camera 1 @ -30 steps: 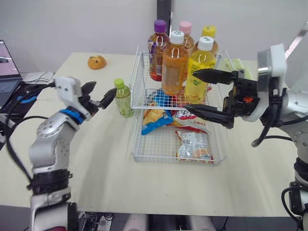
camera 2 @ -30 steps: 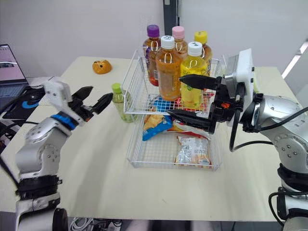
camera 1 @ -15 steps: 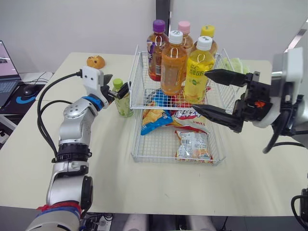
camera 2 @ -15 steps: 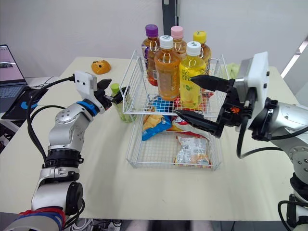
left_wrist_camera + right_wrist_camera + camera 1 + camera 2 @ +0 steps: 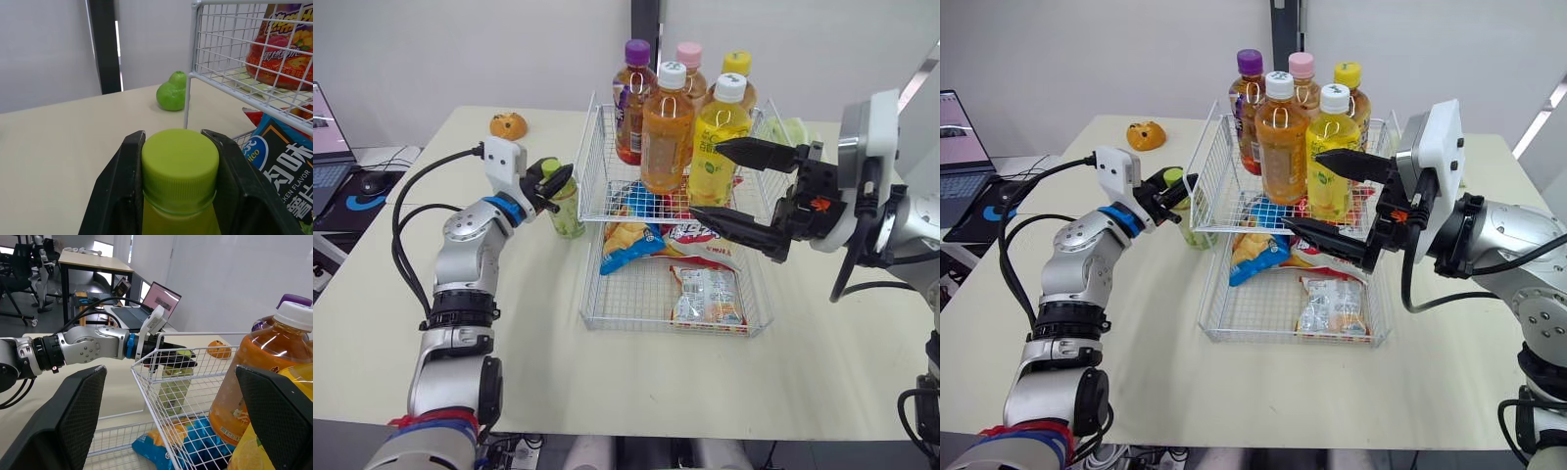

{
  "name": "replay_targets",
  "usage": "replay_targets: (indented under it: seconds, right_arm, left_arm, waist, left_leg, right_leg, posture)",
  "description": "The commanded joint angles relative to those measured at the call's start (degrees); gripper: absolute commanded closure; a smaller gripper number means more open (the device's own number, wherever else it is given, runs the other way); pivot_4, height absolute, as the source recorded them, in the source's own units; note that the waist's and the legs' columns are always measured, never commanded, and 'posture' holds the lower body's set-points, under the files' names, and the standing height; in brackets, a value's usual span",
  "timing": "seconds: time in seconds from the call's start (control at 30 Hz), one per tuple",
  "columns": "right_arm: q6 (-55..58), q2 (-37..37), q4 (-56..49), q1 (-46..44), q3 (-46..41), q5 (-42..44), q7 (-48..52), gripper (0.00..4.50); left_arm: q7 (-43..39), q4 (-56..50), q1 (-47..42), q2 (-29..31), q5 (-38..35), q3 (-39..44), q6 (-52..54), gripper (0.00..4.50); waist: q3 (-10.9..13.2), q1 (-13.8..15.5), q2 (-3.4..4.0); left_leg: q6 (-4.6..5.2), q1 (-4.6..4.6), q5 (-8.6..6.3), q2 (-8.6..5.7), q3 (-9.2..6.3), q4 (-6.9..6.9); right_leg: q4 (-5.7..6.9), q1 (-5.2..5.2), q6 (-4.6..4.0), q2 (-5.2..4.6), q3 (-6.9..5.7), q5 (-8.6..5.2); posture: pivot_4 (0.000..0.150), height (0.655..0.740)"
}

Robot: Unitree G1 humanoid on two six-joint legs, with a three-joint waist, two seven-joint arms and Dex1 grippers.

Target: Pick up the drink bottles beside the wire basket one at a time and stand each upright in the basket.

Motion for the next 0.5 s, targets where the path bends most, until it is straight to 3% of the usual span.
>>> replay_targets:
  seconds: [0.03, 0.27, 0.5]
  right_arm:
    - [-1.14, 0.09, -0.64, -0.80, -0.43, -0.81, -0.12, 0.00]
    - [-1.81, 1.16, 1.21, -1.30, -0.23, -1.74, 1.09, 0.00]
    - [-3.03, 1.44, 0.89, -1.01, -0.19, -3.89, 1.36, 0.00]
  left_arm:
    - [-4.87, -3.65, -4.95, 6.44, -4.05, 3.49, 4.02, 3.12]
    - [-21.74, -2.08, -22.75, 17.79, -9.03, 0.60, 16.86, 3.12]
    - [-28.62, 6.43, -41.11, 16.79, -8.58, -2.80, 22.77, 3.12]
  waist:
    - [0.02, -0.36, -0.03]
    - [0.18, -0.50, -0.30]
    - [0.18, -0.35, -0.30]
  left_leg:
    - [0.00, -0.02, 0.00, 0.01, 0.00, 0.00]
    - [-0.03, -0.24, 0.02, -0.01, -0.05, 0.03]
    - [0.01, -0.17, 0.00, -0.09, -0.02, 0.05]
  right_leg:
    - [0.00, -0.02, 0.00, 0.01, 0.00, 0.00]
    - [-0.04, -0.17, 0.00, 0.03, -0.06, 0.00]
    - [-0.11, -0.06, 0.03, -0.02, -0.02, -0.02]
  posture:
    - [0.150, 0.7400]
    - [0.150, 0.7400]
    - [0.150, 0.7400]
